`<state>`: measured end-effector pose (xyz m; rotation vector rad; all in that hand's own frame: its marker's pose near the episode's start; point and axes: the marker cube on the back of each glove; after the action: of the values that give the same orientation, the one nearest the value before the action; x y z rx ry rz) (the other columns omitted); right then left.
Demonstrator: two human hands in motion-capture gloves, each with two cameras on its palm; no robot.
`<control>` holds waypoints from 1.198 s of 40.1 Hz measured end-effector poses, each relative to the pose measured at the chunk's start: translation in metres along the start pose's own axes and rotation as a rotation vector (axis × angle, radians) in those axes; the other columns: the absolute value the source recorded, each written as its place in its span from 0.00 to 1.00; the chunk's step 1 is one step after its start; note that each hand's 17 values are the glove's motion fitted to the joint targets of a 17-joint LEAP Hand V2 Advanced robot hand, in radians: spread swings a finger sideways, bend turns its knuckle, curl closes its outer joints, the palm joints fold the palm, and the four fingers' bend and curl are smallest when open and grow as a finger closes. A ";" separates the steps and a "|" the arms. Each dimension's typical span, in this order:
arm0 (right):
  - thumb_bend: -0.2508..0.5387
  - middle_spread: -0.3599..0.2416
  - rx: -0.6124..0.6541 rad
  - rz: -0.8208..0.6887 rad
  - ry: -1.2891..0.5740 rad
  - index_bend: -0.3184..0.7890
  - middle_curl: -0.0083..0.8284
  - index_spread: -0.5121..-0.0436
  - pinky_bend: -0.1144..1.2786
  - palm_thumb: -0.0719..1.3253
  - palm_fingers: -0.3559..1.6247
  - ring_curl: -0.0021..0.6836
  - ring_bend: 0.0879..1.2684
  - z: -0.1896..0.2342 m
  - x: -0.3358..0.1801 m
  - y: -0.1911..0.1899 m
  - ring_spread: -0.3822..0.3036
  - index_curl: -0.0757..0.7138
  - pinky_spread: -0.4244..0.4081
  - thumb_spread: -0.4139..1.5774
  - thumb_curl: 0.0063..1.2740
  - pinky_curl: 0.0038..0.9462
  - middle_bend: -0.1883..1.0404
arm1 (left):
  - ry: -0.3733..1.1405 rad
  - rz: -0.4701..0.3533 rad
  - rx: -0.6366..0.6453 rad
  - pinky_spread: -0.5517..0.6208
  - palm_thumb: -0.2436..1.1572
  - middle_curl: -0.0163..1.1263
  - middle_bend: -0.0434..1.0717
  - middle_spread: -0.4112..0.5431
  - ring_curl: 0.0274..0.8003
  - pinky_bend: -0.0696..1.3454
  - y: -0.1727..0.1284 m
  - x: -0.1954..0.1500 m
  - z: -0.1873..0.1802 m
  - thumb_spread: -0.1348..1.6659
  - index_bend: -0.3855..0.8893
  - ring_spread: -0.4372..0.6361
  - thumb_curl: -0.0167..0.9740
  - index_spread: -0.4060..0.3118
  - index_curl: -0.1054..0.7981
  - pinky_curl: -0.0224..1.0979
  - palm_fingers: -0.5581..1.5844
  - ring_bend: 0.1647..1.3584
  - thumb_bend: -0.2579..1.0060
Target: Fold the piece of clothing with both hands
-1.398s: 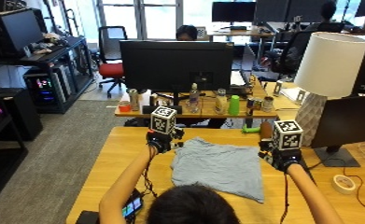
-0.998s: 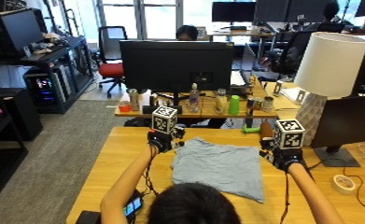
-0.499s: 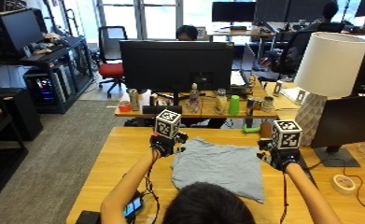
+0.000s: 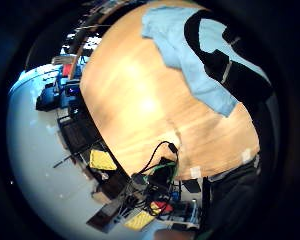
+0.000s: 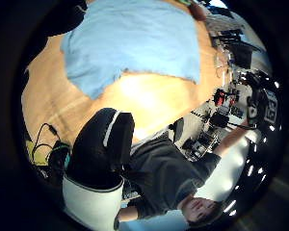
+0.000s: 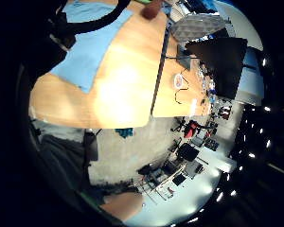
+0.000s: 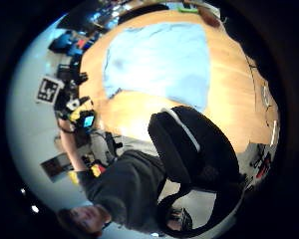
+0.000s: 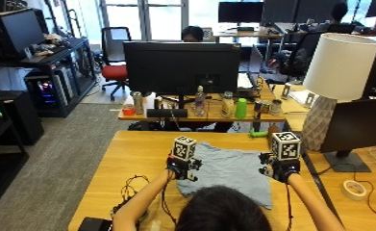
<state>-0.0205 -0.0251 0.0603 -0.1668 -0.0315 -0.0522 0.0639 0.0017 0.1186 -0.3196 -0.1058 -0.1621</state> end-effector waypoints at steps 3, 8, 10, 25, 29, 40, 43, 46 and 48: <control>0.31 0.53 -0.013 0.001 0.001 0.38 0.46 0.57 0.43 0.34 0.49 0.53 0.43 0.002 -0.001 0.007 0.46 0.34 0.52 0.83 0.15 0.35 0.39 | 0.005 0.145 -0.051 0.57 0.36 0.21 0.15 0.47 0.32 0.42 0.017 0.013 0.015 0.68 0.43 0.45 0.26 0.42 0.51 0.33 0.47 0.33 0.20; 0.30 0.52 -0.030 0.004 -0.002 0.37 0.47 0.57 0.43 0.35 0.49 0.54 0.42 0.011 0.005 0.006 0.46 0.34 0.51 0.83 0.15 0.36 0.39 | -0.008 0.225 -0.131 0.54 0.38 0.21 0.15 0.47 0.34 0.44 0.017 0.022 0.036 0.68 0.43 0.44 0.27 0.41 0.51 0.34 0.46 0.33 0.20; 0.30 0.52 -0.035 0.006 -0.007 0.37 0.47 0.57 0.43 0.35 0.49 0.55 0.42 0.016 0.008 0.004 0.46 0.34 0.51 0.83 0.15 0.36 0.39 | -0.014 0.213 -0.180 0.53 0.38 0.21 0.15 0.46 0.34 0.46 0.018 0.024 0.045 0.68 0.42 0.43 0.28 0.41 0.51 0.35 0.47 0.34 0.20; 0.30 0.52 -0.074 0.016 -0.025 0.37 0.50 0.57 0.42 0.35 0.49 0.56 0.41 0.039 0.021 0.000 0.45 0.34 0.51 0.83 0.16 0.37 0.38 | -0.068 0.208 -0.106 0.40 0.48 0.26 0.21 0.37 0.37 0.46 -0.004 0.035 0.075 0.68 0.42 0.36 0.32 0.41 0.48 0.35 0.53 0.32 0.20; 0.30 0.52 -0.075 0.012 -0.031 0.38 0.50 0.57 0.42 0.35 0.50 0.57 0.41 0.044 0.022 -0.002 0.45 0.35 0.51 0.83 0.16 0.37 0.37 | -0.039 0.248 0.087 0.33 0.58 0.28 0.23 0.31 0.37 0.44 -0.018 0.042 0.071 0.69 0.43 0.29 0.36 0.37 0.49 0.34 0.61 0.30 0.25; 0.30 0.52 -0.107 0.009 -0.034 0.37 0.51 0.56 0.41 0.35 0.50 0.57 0.40 0.056 0.023 -0.003 0.45 0.35 0.51 0.83 0.16 0.37 0.37 | -0.107 0.228 0.151 0.17 0.76 0.35 0.27 0.18 0.40 0.39 -0.026 0.043 0.056 0.59 0.45 0.14 0.49 0.24 0.55 0.34 0.80 0.24 0.28; 0.30 0.52 -0.119 0.007 -0.034 0.37 0.52 0.56 0.41 0.35 0.50 0.58 0.40 0.062 0.026 -0.006 0.45 0.35 0.51 0.83 0.16 0.38 0.38 | -0.125 0.243 0.122 0.16 0.77 0.37 0.29 0.16 0.42 0.38 -0.020 0.044 0.047 0.56 0.44 0.12 0.52 0.22 0.56 0.35 0.81 0.24 0.26; 0.30 0.52 -0.118 0.010 -0.032 0.37 0.52 0.56 0.41 0.35 0.50 0.58 0.40 0.064 0.026 -0.007 0.45 0.35 0.51 0.83 0.16 0.38 0.38 | -0.156 0.225 0.151 0.15 0.78 0.38 0.29 0.14 0.43 0.37 -0.018 0.041 0.031 0.53 0.44 0.11 0.54 0.20 0.57 0.35 0.81 0.23 0.25; 0.30 0.52 -0.112 0.009 -0.030 0.37 0.52 0.55 0.41 0.35 0.50 0.58 0.40 0.064 0.024 -0.007 0.45 0.35 0.51 0.83 0.16 0.38 0.38 | -0.178 0.203 0.210 0.15 0.79 0.39 0.29 0.14 0.44 0.36 -0.020 0.039 0.017 0.52 0.44 0.11 0.56 0.19 0.57 0.35 0.82 0.23 0.24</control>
<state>0.0010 -0.0220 0.1254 -0.2794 -0.0579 -0.0426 0.0976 -0.0172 0.1459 -0.1331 -0.2633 0.0793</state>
